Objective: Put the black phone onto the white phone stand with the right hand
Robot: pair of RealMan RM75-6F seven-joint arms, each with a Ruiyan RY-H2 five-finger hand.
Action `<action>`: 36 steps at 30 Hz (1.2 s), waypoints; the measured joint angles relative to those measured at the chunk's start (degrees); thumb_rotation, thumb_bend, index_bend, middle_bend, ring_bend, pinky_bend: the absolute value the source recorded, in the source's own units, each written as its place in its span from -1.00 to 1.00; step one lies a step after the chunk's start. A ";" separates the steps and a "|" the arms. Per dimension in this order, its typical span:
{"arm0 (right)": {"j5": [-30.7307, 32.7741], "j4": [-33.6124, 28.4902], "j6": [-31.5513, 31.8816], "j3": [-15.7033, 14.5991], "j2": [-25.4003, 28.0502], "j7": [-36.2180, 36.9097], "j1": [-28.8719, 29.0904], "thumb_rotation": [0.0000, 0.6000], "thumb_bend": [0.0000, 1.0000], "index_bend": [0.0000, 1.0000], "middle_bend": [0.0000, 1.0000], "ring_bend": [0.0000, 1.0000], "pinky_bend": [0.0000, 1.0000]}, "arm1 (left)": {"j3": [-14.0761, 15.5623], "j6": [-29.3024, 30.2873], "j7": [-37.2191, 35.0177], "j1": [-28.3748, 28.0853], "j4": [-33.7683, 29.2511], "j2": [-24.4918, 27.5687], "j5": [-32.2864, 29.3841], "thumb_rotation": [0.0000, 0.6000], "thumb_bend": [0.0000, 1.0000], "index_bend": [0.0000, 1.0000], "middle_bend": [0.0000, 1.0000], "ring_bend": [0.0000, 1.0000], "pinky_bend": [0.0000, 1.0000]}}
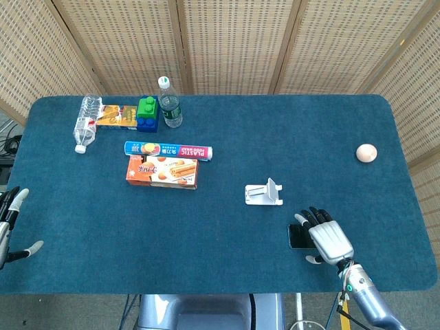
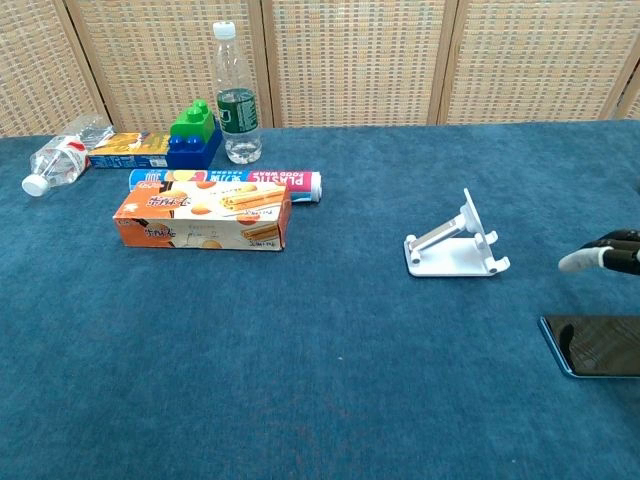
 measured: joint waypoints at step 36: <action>6.88 11.54 -1.96 -0.64 -8.80 -1.75 3.09 1.00 -0.71 -0.24 -0.12 -0.15 -0.15 | 0.33 0.10 -1.77 0.22 0.37 0.66 0.66 1.00 -1.00 -1.00 -1.00 -1.00 -1.00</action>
